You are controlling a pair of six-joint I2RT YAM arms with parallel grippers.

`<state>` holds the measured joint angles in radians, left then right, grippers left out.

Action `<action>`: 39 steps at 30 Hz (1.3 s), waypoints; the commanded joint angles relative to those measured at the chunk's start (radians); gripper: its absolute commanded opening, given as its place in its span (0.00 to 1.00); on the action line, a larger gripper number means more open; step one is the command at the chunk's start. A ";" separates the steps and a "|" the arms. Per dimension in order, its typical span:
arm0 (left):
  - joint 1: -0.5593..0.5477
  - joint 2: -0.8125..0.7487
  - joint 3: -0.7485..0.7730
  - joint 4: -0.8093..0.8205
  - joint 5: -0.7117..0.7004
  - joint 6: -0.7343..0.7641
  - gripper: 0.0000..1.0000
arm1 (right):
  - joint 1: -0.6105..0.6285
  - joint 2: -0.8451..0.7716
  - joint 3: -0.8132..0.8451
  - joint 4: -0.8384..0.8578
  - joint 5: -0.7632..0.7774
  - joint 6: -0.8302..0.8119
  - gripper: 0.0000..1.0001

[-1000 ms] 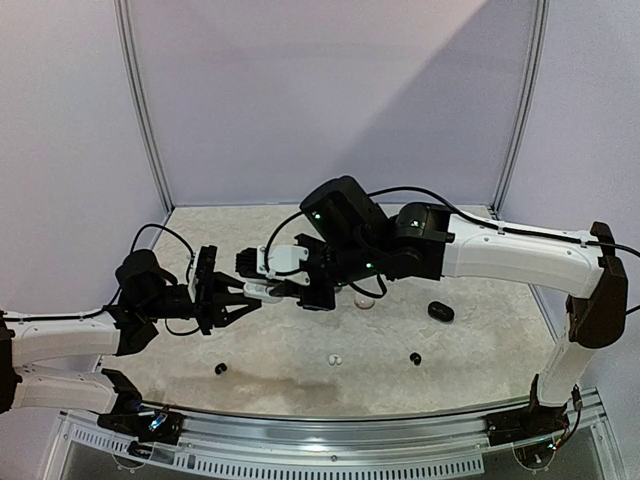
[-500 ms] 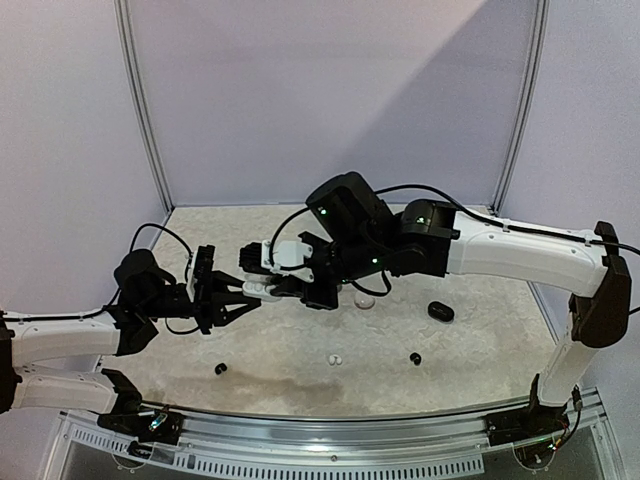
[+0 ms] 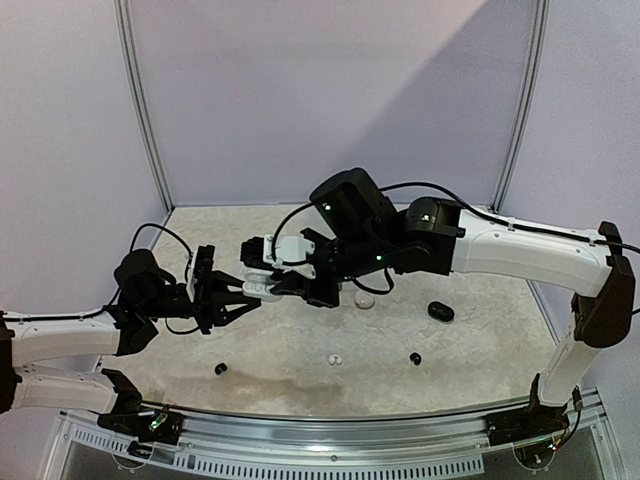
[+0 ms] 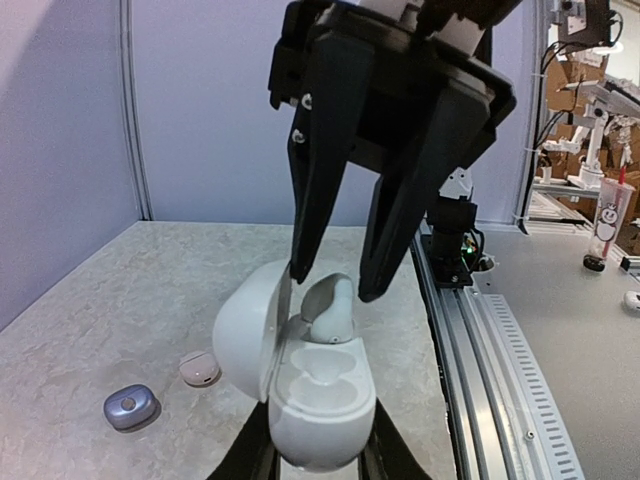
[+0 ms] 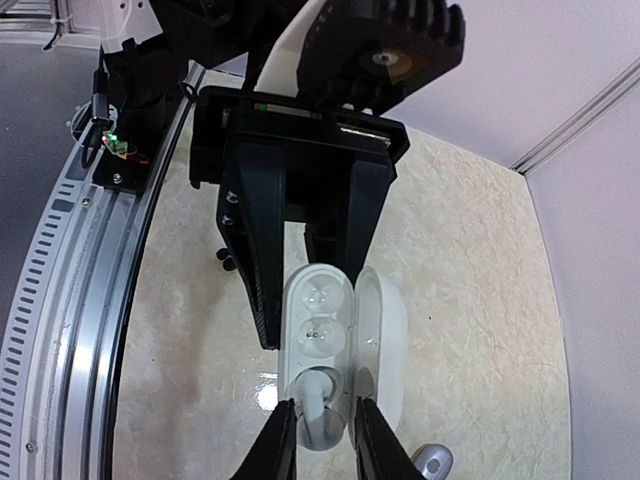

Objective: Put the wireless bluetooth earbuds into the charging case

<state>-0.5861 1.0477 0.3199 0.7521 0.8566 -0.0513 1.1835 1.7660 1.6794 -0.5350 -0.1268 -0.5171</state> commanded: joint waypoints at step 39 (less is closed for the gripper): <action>-0.014 0.018 0.013 0.013 -0.002 0.013 0.00 | -0.011 -0.010 0.007 -0.029 -0.042 0.025 0.17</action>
<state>-0.5873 1.0554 0.3199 0.7513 0.8528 -0.0448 1.1770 1.7325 1.6699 -0.5323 -0.1902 -0.4980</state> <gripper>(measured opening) 0.232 0.168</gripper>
